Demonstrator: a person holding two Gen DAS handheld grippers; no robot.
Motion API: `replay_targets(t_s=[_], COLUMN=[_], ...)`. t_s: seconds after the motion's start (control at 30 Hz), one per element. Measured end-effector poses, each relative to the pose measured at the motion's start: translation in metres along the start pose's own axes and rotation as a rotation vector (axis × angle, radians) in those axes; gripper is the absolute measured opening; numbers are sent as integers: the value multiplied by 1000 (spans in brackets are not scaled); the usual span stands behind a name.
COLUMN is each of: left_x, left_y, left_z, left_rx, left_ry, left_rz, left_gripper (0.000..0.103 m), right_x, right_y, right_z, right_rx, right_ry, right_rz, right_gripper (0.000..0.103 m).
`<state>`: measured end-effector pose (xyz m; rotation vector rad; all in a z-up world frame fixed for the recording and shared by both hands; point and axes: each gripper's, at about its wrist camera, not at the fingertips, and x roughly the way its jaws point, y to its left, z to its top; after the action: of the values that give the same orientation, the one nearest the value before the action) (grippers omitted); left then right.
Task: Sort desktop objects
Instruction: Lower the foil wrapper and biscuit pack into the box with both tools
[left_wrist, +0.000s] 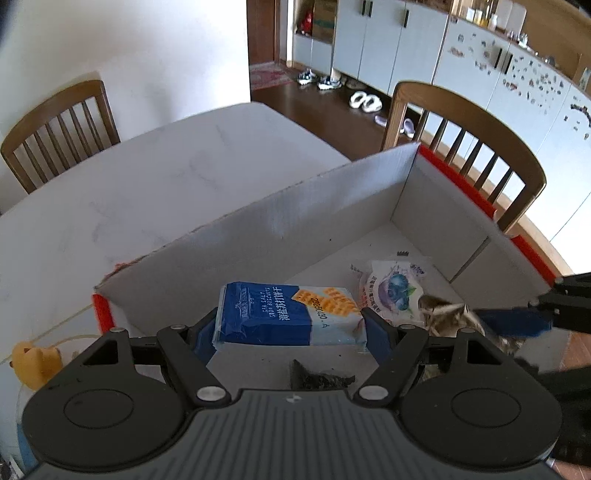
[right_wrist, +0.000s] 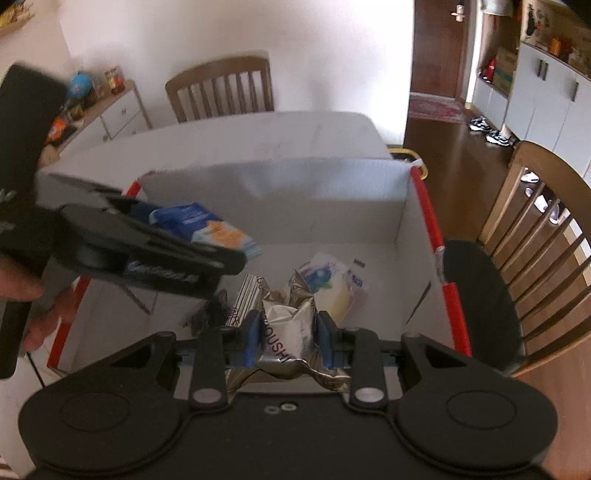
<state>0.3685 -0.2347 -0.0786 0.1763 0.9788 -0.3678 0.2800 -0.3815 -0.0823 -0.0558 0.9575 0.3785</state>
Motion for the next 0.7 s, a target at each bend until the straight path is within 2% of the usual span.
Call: replay_targets(t_s=[0.37, 0.43, 0.7], left_x=[28, 33, 47], left_y=[-4, -6, 4], left_z=[10, 11, 10], left_rx=[-22, 1, -34], left_ry=[89, 100, 144], left_rz=[0, 14, 9], left_gripper=[78, 78, 78], right_x=[24, 28, 40], right_y=[3, 3, 5], right_z=[0, -2, -7], right_rx=[-22, -19, -25], right_ry=[111, 124, 169], right_rz=[28, 33, 35], right_gripper=[31, 31, 30])
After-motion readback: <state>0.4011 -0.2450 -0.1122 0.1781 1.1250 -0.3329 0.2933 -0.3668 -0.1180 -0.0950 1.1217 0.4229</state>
